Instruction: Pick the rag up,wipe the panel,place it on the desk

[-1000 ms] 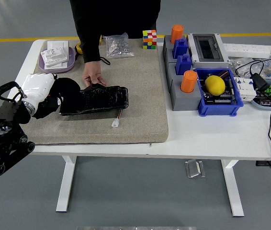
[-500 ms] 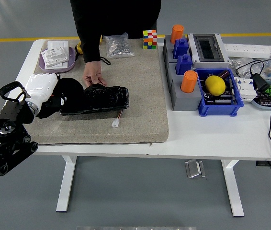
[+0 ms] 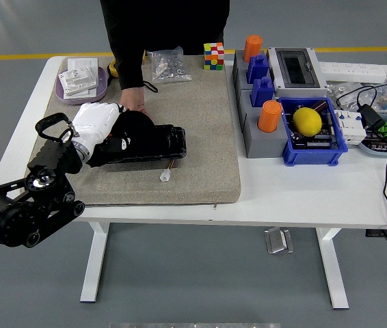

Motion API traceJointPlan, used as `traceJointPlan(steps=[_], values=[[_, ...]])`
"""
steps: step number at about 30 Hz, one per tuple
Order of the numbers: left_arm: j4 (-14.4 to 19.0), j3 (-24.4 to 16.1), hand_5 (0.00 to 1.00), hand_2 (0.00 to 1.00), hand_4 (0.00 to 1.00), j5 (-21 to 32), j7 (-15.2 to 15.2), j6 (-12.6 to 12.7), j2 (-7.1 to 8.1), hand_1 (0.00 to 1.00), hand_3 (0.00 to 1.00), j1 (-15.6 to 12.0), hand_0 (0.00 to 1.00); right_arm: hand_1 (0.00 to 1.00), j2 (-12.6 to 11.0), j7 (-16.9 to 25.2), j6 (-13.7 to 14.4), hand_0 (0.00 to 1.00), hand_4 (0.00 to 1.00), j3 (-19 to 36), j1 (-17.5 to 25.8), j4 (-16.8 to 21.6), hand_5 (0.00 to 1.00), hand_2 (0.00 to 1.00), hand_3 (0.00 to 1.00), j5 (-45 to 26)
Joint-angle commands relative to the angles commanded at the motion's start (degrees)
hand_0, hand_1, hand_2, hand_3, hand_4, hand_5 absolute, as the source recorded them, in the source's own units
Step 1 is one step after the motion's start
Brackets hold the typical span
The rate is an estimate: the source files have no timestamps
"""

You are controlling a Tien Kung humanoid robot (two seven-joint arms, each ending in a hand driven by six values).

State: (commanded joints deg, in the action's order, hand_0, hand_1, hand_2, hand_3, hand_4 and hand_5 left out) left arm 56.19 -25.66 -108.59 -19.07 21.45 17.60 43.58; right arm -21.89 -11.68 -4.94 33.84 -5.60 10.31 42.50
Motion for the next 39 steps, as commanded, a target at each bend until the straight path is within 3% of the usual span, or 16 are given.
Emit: traceJointPlan(steps=[29,39], values=[[2.74,4.92,0.002,0.497,0.356,0.83,-0.81,-0.57,-5.41,0.175,0.401,2.67,0.229,0.565,-0.52,-0.08,-0.28,0.723,0.998,-0.99,-0.41,0.0,0.419,0.666,0.576,-0.34],[2.11,4.5,0.002,0.497,0.356,0.73,-0.84,-0.48,-5.63,0.175,0.401,2.44,0.229,0.565,-0.42,-0.09,-0.28,0.723,0.998,-1.03,-0.28,0.0,0.419,0.666,0.576,-0.45]])
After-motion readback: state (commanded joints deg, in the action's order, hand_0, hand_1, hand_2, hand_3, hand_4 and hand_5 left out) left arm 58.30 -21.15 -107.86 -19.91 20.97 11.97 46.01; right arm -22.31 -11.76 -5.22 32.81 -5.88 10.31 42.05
